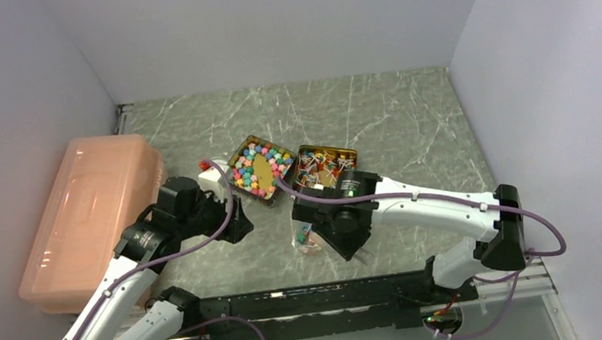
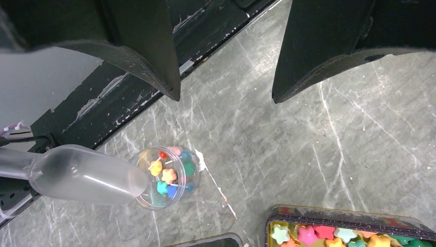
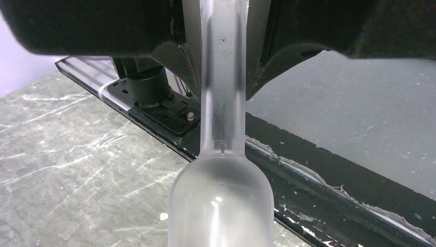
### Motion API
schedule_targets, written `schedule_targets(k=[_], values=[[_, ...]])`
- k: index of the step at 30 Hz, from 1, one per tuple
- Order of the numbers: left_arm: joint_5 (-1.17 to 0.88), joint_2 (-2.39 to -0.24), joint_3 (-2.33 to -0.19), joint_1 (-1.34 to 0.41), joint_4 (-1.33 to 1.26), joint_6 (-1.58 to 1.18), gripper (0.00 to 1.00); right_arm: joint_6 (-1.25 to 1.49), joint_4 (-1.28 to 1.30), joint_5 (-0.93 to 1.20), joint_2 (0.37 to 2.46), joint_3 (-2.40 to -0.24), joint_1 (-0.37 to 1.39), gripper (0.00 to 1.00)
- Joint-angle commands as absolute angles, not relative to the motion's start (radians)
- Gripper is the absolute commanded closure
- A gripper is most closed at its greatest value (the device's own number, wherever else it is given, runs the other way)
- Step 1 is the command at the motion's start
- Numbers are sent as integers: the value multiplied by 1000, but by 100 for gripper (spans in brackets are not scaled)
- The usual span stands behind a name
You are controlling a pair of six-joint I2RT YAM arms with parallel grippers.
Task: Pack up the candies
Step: Place the fake candies in the packing bottle, then scoop the fake candies from the storage box.
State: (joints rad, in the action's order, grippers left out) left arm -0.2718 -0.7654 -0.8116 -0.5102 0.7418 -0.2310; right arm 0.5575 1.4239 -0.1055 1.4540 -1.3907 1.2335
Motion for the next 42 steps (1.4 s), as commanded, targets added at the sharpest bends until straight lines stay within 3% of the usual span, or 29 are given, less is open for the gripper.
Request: schedule_targets(k=[1,24,42], values=[[-259,-752,-810,-514,710,-244,28,545,1495,-122,1430,-1457,1197,100],[-244,-733,-807,-514,710,-247,27,336,1423,-244,1577,-1621,826,100],[-238,-727,-805,-514,710,-250,27,183,1283,-202,1764,-1587,714,100]])
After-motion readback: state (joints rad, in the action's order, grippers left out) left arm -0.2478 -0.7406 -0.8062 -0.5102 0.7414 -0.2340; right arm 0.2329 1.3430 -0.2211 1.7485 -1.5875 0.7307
